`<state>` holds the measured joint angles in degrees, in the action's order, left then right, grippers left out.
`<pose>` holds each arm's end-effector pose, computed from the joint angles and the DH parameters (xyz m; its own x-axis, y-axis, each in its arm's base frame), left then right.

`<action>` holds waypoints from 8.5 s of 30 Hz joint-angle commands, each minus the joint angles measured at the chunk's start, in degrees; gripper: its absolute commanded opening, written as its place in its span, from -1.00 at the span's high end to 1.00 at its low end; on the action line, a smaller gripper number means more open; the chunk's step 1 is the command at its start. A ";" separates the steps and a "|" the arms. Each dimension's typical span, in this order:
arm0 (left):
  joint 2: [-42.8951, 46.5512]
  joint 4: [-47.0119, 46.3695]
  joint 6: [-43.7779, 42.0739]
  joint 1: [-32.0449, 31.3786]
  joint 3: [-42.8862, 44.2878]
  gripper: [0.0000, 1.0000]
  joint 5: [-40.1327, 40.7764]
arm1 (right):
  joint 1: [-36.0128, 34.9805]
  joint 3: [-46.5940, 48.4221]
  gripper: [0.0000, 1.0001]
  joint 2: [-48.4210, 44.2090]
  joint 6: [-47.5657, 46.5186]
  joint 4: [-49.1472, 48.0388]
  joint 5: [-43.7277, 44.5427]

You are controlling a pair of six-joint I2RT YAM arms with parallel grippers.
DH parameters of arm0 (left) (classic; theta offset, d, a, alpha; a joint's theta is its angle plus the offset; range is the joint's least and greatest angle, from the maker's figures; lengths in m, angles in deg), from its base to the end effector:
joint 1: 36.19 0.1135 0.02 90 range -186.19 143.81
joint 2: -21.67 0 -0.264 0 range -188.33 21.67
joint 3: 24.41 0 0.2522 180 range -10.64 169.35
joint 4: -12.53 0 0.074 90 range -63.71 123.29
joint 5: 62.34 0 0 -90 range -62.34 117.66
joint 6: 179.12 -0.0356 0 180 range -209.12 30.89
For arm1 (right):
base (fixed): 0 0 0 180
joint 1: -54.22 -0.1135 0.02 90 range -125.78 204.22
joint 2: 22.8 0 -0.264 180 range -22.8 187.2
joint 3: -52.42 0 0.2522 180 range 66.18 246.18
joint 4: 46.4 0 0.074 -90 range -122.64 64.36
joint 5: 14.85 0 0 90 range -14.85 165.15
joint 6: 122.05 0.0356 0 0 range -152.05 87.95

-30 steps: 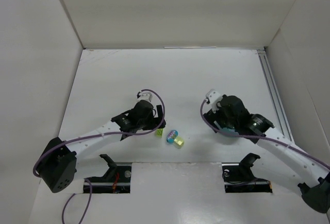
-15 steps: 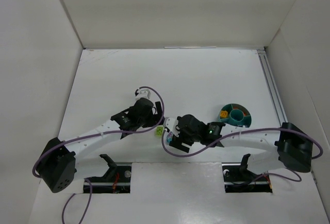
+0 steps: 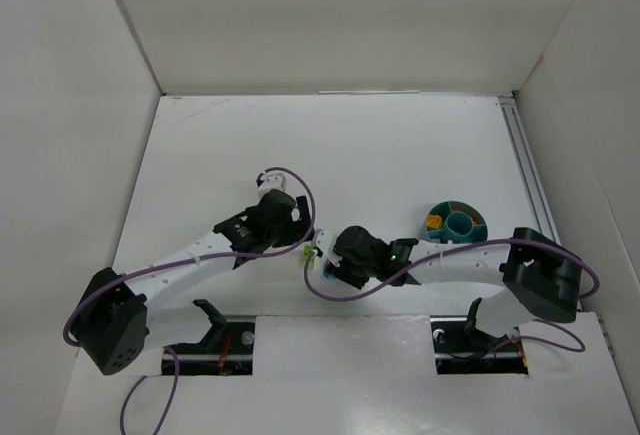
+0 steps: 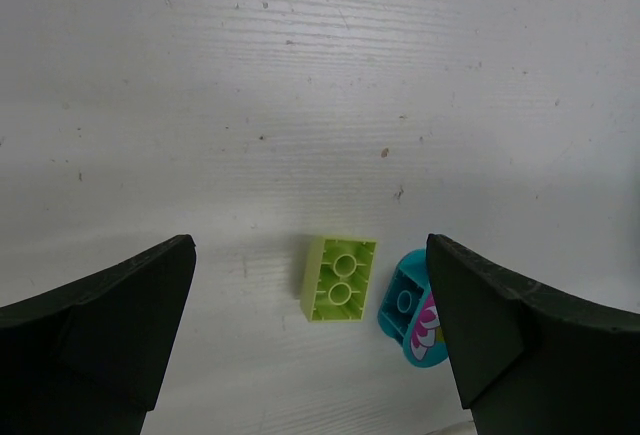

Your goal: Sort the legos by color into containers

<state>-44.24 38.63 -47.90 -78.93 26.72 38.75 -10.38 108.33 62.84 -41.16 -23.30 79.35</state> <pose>0.1798 -0.1568 0.2189 -0.7300 -0.2059 -0.6517 0.1039 0.9091 -0.4035 0.1246 0.2564 0.1644 -0.1978 -0.7848 -0.5873 -0.9249 0.3479 -0.1533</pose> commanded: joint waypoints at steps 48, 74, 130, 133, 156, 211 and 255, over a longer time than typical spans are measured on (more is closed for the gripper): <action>11.85 -25.35 -10.19 -0.41 -2.04 1.00 -44.15 | -0.27 -0.92 0.72 -34.58 -11.73 1.02 7.66; -1.04 -30.35 -18.44 -3.57 10.08 1.00 -26.75 | 4.39 14.00 0.83 -44.42 23.86 46.28 56.50; -54.68 -68.93 -18.01 -21.16 37.78 0.55 -25.95 | 5.01 18.58 0.75 -58.93 25.89 54.99 61.89; -53.97 -68.94 -18.01 -21.16 37.17 0.31 -25.95 | 5.01 18.58 0.75 -58.41 25.89 54.99 61.89; -32.20 -71.41 -2.01 -3.68 21.36 -0.31 -45.98 | 5.01 15.95 0.73 -53.75 7.55 41.57 51.27; 5.70 -40.92 -7.11 0.03 -0.28 1.00 -37.12 | 5.01 7.68 0.58 -27.90 -31.77 -7.07 -0.61; -5.11 -23.84 -12.20 4.77 13.17 1.00 -16.02 | 35.14 7.16 0.71 -28.86 -6.72 18.96 16.18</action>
<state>-50.66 16.79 -57.81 -73.97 36.03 21.57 19.92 113.51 35.35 -52.35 -6.90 96.18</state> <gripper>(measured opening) 0.330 0.427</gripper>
